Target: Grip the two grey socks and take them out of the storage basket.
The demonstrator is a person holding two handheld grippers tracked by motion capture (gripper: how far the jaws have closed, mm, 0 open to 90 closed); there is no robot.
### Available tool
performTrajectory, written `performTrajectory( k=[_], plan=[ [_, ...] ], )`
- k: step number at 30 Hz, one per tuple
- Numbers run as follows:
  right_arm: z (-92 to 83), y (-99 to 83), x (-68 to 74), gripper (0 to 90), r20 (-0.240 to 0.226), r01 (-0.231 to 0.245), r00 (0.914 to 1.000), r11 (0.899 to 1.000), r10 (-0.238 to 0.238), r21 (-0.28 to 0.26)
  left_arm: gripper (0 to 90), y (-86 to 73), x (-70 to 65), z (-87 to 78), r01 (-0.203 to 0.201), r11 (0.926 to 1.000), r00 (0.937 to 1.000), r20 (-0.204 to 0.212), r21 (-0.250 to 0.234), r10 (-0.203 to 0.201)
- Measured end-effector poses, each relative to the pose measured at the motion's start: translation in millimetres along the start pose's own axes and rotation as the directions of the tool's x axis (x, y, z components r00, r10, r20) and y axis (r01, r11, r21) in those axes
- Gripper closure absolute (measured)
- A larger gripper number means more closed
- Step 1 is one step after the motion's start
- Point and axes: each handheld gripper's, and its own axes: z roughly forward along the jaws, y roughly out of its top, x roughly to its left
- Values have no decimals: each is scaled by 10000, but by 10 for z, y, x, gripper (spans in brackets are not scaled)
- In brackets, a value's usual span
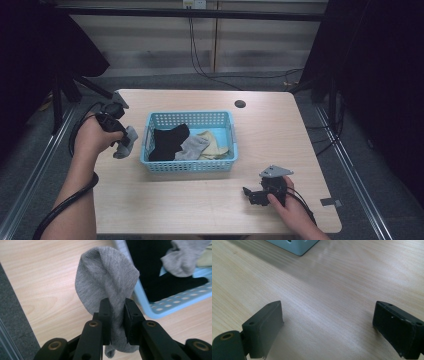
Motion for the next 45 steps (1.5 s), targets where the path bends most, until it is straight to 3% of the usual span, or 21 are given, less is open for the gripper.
performTrajectory(
  k=[6, 16, 19, 29, 32, 38, 45],
  plan=[
    [0, 0, 0, 88, 0, 2, 10000, 10000, -2, 0, 773, -82, 95, 157, 441, 9990, 9990, 5, -1, -441],
    [0, 0, 2, 88, 4, -36, 10000, 10000, 36, 3, 768, -120, 171, 448, 714, 9973, 9974, -60, 155, -713],
    [0, 0, 2, 88, -2, -25, 10000, 10000, 25, 6, 704, -114, 161, 484, 698, 9976, 9975, -137, 24, -697],
    [-1, 0, 2, 88, -2, -25, 10000, 10000, 25, 9, 522, -56, 78, 375, 588, 9973, 9978, -292, -437, -601],
    [-1, 0, 2, 88, -1, -30, 10000, 10000, 30, 8, 485, -36, 51, 340, 577, 9973, 9981, -173, -458, -586],
    [0, 0, 0, 88, 0, 4, 10000, 10000, -4, 0, 425, 67, -66, 193, 335, 9963, 9994, -90, -793, -343],
    [0, 0, 0, 88, -1, 1, 10000, 10000, -1, -1, 343, 180, -240, 142, -175, 9943, 9998, 59, -1053, 183]
  ],
)
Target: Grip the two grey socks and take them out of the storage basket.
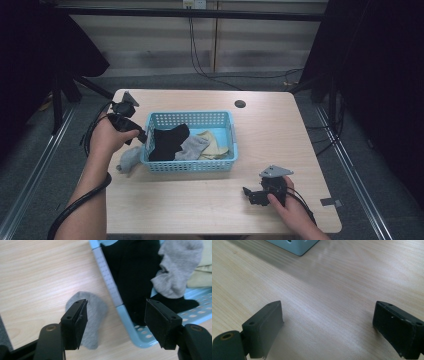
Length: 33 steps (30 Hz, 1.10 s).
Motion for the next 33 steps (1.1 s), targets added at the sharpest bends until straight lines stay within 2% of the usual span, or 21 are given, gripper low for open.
performTrajectory(
  k=[3, 4, 9, 14, 19, 21, 26, 29, 33],
  plan=[
    [0, 0, 0, 88, 1, 0, 10000, 10000, 0, 1, 332, 27, -58, 7, -173, 9998, 9998, 76, 18, 173],
    [0, 0, 0, 88, 2, -1, 10000, 10000, 1, -1, 324, 55, -116, 14, -297, 9995, 9994, 172, -59, 298],
    [0, 0, 0, 88, 0, 0, 10000, 10000, 0, 2, 318, 124, -227, 36, -450, 9987, 9983, 351, -227, 458],
    [0, 0, 0, 88, 1, -2, 10000, 10000, 2, 1, 314, 214, -385, 130, -1010, 9945, 9935, 505, -270, 1022],
    [0, 0, 0, 88, 0, 4, 10000, 10000, -4, 1, 308, 257, -516, 244, -1044, 9942, 9920, 686, -260, 1060],
    [0, 0, 0, 88, 0, -2, 10000, 10000, 2, 2, 306, 293, -590, 313, -1267, 9917, 9888, 770, -221, 1280],
    [0, 0, 0, 88, 0, 0, 10000, 10000, 0, 2, 304, 324, -688, 406, -1309, 9910, 9874, 866, -266, 1327],
    [0, 0, 0, 88, -1, 1, 10000, 10000, -1, 2, 304, 345, -776, 510, -1530, 9881, 9838, 922, -156, 1537],
    [0, 0, 0, 88, 0, -1, 10000, 10000, 1, 0, 304, 358, -856, 614, -1573, 9875, 9826, 984, -115, 1577]
  ],
)
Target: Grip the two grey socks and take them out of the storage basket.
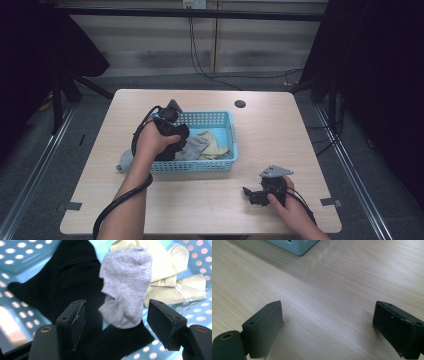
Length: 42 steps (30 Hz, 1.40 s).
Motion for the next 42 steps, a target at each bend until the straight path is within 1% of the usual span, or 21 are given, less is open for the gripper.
performTrajectory(
  k=[3, 4, 8, 13, 14, 17, 18, 20, 21, 22, 24, 26, 27, 29, 32, 34, 36, 39, 40, 41, 42],
  plan=[
    [0, 0, 0, 88, 1, -2, 10000, 10000, 2, 3, 305, 26, -43, 75, -32, 10000, 10000, 74, 29, 32],
    [0, 0, 0, 88, 1, -2, 10000, 10000, 2, 3, 305, 26, -43, 75, -32, 10000, 10000, 74, 29, 32],
    [0, -1, 1, 88, 2, -13, 10000, 10000, 13, 5, 305, 76, -133, 203, -190, 9998, 9997, 166, -24, 191],
    [0, -1, 1, 88, 2, -13, 10000, 10000, 13, 4, 307, 96, -204, 339, -172, 9998, 9995, 251, 60, 170],
    [0, -2, -1, 88, 2, 19, 10000, 10000, -19, -8, 308, 102, -211, 358, -201, 9997, 9996, 185, 110, 199],
    [0, -1, 2, 88, 0, -17, 10000, 10000, 17, 4, 309, 113, -230, 406, -154, 9998, 9997, 206, 99, 152],
    [-1, -1, 2, 88, 0, -20, 10000, 10000, 20, 7, 310, 128, -242, 439, -279, 9993, 9995, 123, 249, 276],
    [-1, 0, 2, 88, -1, -29, 10000, 10000, 29, 12, 310, 136, -254, 459, -274, 9992, 9996, 117, 285, 271],
    [-1, 0, 2, 88, -2, -32, 10000, 10000, 32, 13, 310, 158, -271, 492, -307, 9988, 9995, 102, 387, 304],
    [0, -1, 0, 88, 0, 4, 10000, 10000, -4, -2, 310, 165, -281, 507, -344, 9984, 9994, 14, 454, 344],
    [0, -1, 0, 88, -3, -1, 10000, 10000, 1, 0, 310, 171, -284, 532, -357, 9977, 9993, -49, 571, 361],
    [0, -1, 0, 88, -4, -3, 10000, 10000, 3, 1, 310, 172, -282, 545, -382, 9975, 9993, -11, 595, 383],
    [-1, 0, 2, 88, -2, -34, 10000, 10000, 34, 11, 310, 168, -282, 567, -285, 9981, 9996, -47, 548, 288],
    [-1, 0, 2, 88, -3, -33, 10000, 10000, 33, 9, 311, 163, -269, 577, -282, 9979, 9996, -57, 580, 286],
    [-1, 0, 2, 88, -1, -32, 10000, 10000, 32, 10, 320, 152, -254, 589, -258, 9972, 9997, 30, 705, 256],
    [-1, 0, 2, 88, -2, -29, 10000, 10000, 29, 9, 336, 148, -252, 591, -226, 9971, 9997, 24, 721, 225],
    [-1, 0, 2, 88, -1, -29, 10000, 10000, 29, 10, 356, 142, -251, 611, -215, 9966, 9997, 145, 800, 204],
    [-1, 0, 2, 88, -1, -29, 10000, 10000, 29, 10, 385, 137, -251, 637, -166, 9946, 9997, 175, 1027, 149],
    [-1, 0, 2, 88, -2, -27, 10000, 10000, 27, 10, 395, 137, -251, 637, -166, 9946, 9997, 175, 1027, 149],
    [-1, 0, 2, 88, -1, -26, 10000, 10000, 26, 10, 399, 131, -245, 653, -116, 9927, 9998, 144, 1198, 100],
    [-1, 0, 2, 88, -1, -26, 10000, 10000, 26, 10, 404, 131, -245, 653, -116, 9927, 9998, 144, 1198, 100]
  ],
)
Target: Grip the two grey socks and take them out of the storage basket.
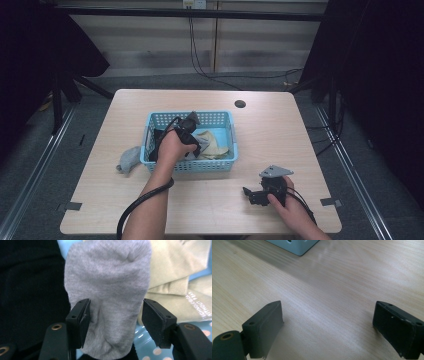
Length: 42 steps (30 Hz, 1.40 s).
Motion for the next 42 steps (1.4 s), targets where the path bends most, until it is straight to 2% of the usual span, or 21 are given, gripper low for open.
performTrajectory(
  k=[2, 3, 7, 8, 10, 12, 14, 17, 20, 21, 23, 26, 27, 28, 29, 37, 42],
  plan=[
    [0, 0, 0, 88, -1, -1, 10000, 10000, 1, 0, 407, -3, 9, -18, 15, 9999, 10000, -81, -172, -16],
    [0, 0, 0, 88, -2, -2, 10000, 10000, 2, -2, 406, -8, 24, -49, 60, 9996, 10000, 18, -283, -60],
    [0, 0, 0, 88, -1, -1, 10000, 10000, 1, -3, 395, -27, 58, -124, 150, 9992, 9998, -117, -367, -154],
    [0, 0, 0, 88, 0, -1, 10000, 10000, 1, -1, 394, -51, 93, -156, 287, 9987, 9994, -181, -411, -295],
    [0, 0, 0, 88, -2, 1, 10000, 10000, -1, -2, 390, -59, 109, -158, 290, 9988, 9994, -196, -392, -298],
    [0, 0, 0, 88, 0, -1, 10000, 10000, 1, 0, 389, -87, 141, -114, 392, 9988, 9992, 13, -307, -391],
    [0, 0, 0, 88, 0, -2, 10000, 10000, 2, 0, 393, -92, 154, -75, 350, 9993, 9994, 13, -104, -350],
    [0, 0, 0, 88, 0, 0, 10000, 10000, 0, 0, 476, -92, 153, -29, 482, 9988, 9984, 312, -90, -479],
    [0, 0, 0, 88, 0, -3, 10000, 10000, 3, 1, 547, -88, 143, -2, 402, 9991, 9989, 218, 120, -405],
    [0, 0, 0, 88, 0, -3, 10000, 10000, 3, 0, 604, -89, 142, 7, 378, 9990, 9991, 202, 220, -383],
    [0, 0, 0, 88, 0, -1, 10000, 10000, 1, -1, 656, -88, 138, 13, 144, 9995, 9998, 131, 267, -148],
    [0, 0, 0, 88, 0, 0, 10000, 10000, 0, 1, 791, -78, 135, -3, 80, 9995, 9997, 244, 315, -88],
    [0, 0, 0, 88, 0, 0, 10000, 10000, 0, 1, 791, -71, 126, -18, -17, 9993, 9999, 158, 371, 11],
    [0, 0, 0, 88, 0, 0, 10000, 10000, 0, 2, 839, -62, 121, -32, -100, 9989, 9998, 193, 453, 91],
    [0, 0, 0, 88, -1, -1, 10000, 10000, 1, -1, 886, -46, 111, -68, -227, 9988, 9997, 59, 429, 225],
    [0, 0, 0, 88, -2, -2, 10000, 10000, 2, 0, 892, 6, 96, -239, -478, 9975, 9987, -145, 519, 486],
    [2, 1, 0, 88, 15, -12, 10000, 10000, 12, -30, 893, 50, 91, -430, -649, 9973, 9976, -225, 342, 657]
  ],
)
